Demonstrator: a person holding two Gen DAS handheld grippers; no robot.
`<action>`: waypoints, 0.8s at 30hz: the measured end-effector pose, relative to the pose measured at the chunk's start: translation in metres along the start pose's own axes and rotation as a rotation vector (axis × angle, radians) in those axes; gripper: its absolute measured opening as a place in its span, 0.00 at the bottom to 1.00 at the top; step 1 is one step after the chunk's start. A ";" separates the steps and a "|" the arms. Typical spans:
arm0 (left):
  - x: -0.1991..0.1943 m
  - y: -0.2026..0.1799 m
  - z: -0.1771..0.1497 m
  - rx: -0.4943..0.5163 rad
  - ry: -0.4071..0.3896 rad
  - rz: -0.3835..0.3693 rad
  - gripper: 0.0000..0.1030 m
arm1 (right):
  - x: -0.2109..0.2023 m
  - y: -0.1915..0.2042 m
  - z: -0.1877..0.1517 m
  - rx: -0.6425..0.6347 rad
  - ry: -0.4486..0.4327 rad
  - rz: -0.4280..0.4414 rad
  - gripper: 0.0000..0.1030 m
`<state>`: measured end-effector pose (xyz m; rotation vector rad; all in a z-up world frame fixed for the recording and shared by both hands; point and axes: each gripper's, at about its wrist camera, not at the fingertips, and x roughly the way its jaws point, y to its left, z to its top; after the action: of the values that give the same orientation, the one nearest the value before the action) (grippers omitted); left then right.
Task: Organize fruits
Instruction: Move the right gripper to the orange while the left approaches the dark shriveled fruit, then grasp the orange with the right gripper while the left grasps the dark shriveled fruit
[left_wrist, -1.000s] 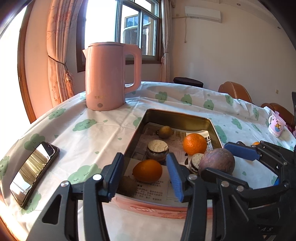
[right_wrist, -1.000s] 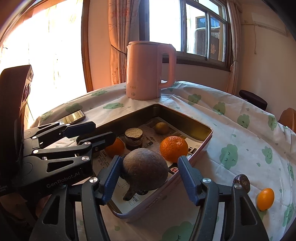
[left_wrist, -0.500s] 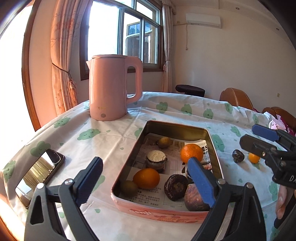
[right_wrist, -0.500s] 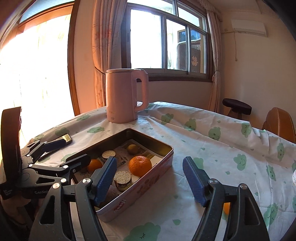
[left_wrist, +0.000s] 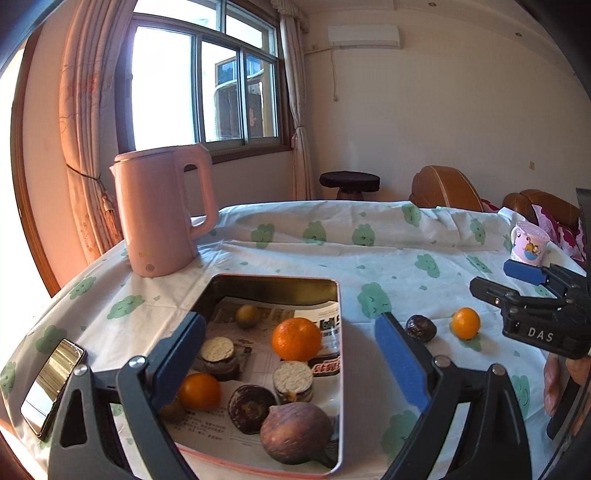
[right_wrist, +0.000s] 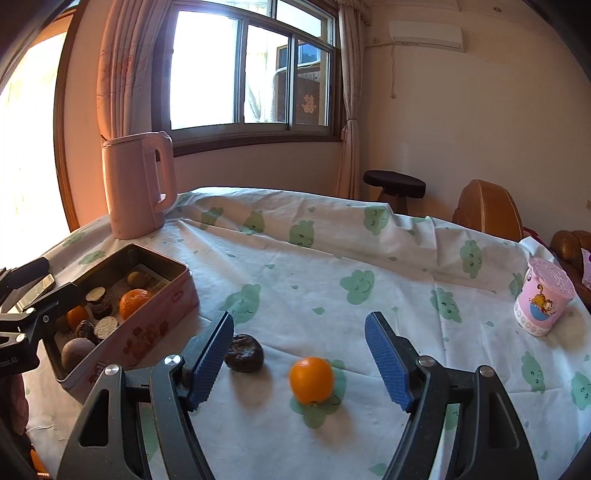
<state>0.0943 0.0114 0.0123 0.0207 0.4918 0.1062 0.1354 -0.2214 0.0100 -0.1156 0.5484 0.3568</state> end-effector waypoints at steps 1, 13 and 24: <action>0.001 -0.009 0.002 0.014 -0.004 -0.011 0.92 | 0.002 -0.009 -0.001 0.016 0.012 -0.014 0.73; 0.045 -0.050 0.008 0.053 0.083 -0.035 0.93 | 0.034 -0.029 -0.017 0.061 0.157 0.029 0.72; 0.056 -0.059 0.005 0.062 0.105 -0.044 0.92 | 0.056 -0.020 -0.021 0.030 0.269 0.113 0.51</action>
<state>0.1510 -0.0416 -0.0123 0.0653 0.5997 0.0489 0.1770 -0.2277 -0.0376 -0.1044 0.8281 0.4463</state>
